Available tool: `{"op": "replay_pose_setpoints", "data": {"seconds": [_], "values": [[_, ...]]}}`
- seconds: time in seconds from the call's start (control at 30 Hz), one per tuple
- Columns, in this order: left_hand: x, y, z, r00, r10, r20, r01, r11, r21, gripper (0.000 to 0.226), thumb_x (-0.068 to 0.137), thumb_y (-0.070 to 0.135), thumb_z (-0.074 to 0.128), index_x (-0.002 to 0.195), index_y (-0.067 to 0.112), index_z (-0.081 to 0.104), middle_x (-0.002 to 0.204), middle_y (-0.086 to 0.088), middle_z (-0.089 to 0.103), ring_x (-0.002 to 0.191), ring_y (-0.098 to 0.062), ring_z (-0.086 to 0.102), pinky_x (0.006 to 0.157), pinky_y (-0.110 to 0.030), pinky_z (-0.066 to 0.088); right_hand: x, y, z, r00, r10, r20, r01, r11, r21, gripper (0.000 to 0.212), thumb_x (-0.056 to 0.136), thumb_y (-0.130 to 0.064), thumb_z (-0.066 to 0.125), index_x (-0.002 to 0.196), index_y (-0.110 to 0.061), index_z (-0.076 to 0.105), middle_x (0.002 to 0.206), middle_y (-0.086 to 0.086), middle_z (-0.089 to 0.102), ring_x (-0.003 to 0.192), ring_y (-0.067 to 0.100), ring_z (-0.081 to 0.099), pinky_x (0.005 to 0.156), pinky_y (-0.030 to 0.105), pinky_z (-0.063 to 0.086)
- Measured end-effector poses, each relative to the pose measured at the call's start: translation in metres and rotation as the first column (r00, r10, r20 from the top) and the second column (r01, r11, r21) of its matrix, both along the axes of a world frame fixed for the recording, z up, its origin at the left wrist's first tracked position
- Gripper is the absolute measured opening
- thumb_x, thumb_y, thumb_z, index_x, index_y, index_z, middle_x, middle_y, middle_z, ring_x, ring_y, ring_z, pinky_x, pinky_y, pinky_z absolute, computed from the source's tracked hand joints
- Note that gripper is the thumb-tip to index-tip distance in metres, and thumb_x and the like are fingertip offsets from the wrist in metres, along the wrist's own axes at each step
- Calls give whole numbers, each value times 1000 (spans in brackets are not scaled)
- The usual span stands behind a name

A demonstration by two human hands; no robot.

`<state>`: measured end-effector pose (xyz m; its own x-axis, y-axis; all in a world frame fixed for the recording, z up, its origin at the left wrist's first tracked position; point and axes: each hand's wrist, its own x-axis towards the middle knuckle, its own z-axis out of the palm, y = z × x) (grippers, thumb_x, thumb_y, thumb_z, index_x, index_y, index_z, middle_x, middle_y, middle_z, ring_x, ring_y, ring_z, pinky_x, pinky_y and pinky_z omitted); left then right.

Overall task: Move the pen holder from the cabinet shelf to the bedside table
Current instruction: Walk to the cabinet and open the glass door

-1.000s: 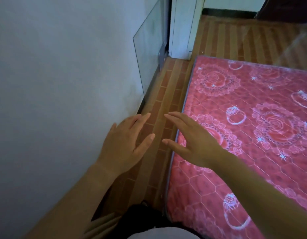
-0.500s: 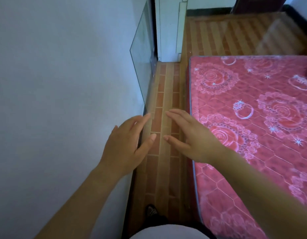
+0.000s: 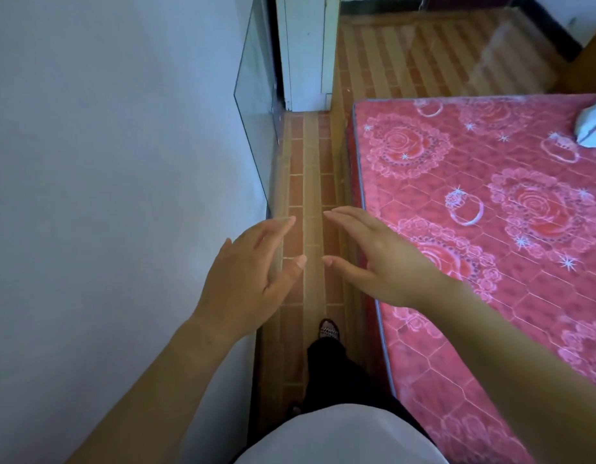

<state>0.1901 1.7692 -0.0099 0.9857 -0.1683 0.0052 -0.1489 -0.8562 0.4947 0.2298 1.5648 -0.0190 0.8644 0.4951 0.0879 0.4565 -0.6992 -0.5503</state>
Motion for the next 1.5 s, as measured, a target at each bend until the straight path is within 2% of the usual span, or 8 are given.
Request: {"op": "replay_pose_setpoints", "data": {"seconds": [0.2, 0.5, 0.7, 1.03, 1.23, 1.3, 1.37, 1.5], "values": [[80, -4, -1, 999, -40, -15, 40, 999, -8, 72, 78, 72, 13, 140, 39, 25, 148, 12, 33, 136, -11, 29, 109, -52, 29, 72, -9, -4, 998, -37, -52, 37, 999, -3, 67, 84, -58, 46, 141, -25, 33, 147, -5, 34, 132, 13, 35, 103, 27, 33], [275, -65, 4, 989, -141, -45, 140, 990, -22, 69, 80, 70, 15, 140, 37, 28, 146, 12, 37, 132, -10, 35, 108, -44, 32, 247, -76, 12, 994, -111, -12, 111, 993, -33, 66, 85, -57, 45, 142, -26, 31, 149, -3, 33, 133, 10, 32, 98, 16, 23], [391, -99, -7, 969, -245, -25, 246, 969, 18, 59, 88, 65, 22, 139, 36, 29, 142, 12, 41, 129, -7, 38, 102, -48, 37, 339, -116, 7, 983, -171, -68, 169, 985, -33, 73, 81, -65, 35, 142, -26, 31, 149, -3, 34, 134, 12, 33, 104, 23, 29], [557, -101, -16, 982, -173, -71, 166, 981, -99, 72, 79, 72, 17, 137, 34, 34, 143, 10, 41, 129, -10, 39, 105, -51, 33, 507, -105, -3, 976, -162, -146, 164, 987, 1, 71, 83, -66, 39, 143, -29, 27, 150, -7, 29, 135, 9, 29, 103, 23, 28], [700, -79, -7, 973, -226, -35, 224, 973, -55, 69, 81, 68, 18, 139, 33, 32, 143, 9, 40, 128, -9, 39, 106, -39, 33, 639, -87, 6, 971, -215, -107, 212, 976, -41, 72, 82, -65, 37, 143, -29, 27, 151, -6, 30, 135, 12, 31, 104, 29, 30], [747, -73, 0, 971, -239, -9, 238, 970, -47, 69, 82, 68, 17, 139, 32, 32, 143, 9, 41, 127, -9, 40, 105, -41, 35, 681, -81, 11, 967, -226, -113, 223, 974, -45, 73, 81, -67, 36, 143, -30, 27, 151, -7, 29, 135, 12, 32, 105, 32, 32], [792, -68, 4, 969, -247, -2, 247, 968, -48, 70, 81, 69, 16, 139, 32, 33, 143, 8, 41, 128, -10, 40, 105, -47, 35, 723, -74, 17, 965, -232, -125, 227, 972, -54, 75, 80, -70, 36, 143, -31, 25, 152, -7, 27, 133, 15, 36, 105, 34, 35], [869, -64, 1, 961, -275, -23, 274, 960, -53, 70, 81, 69, 16, 139, 33, 32, 144, 9, 40, 130, -10, 38, 105, -51, 34, 796, -65, 24, 950, -264, -169, 259, 965, -50, 74, 78, -67, 33, 142, -30, 27, 151, -9, 26, 111, 21, 56, 98, 34, 43]]}}
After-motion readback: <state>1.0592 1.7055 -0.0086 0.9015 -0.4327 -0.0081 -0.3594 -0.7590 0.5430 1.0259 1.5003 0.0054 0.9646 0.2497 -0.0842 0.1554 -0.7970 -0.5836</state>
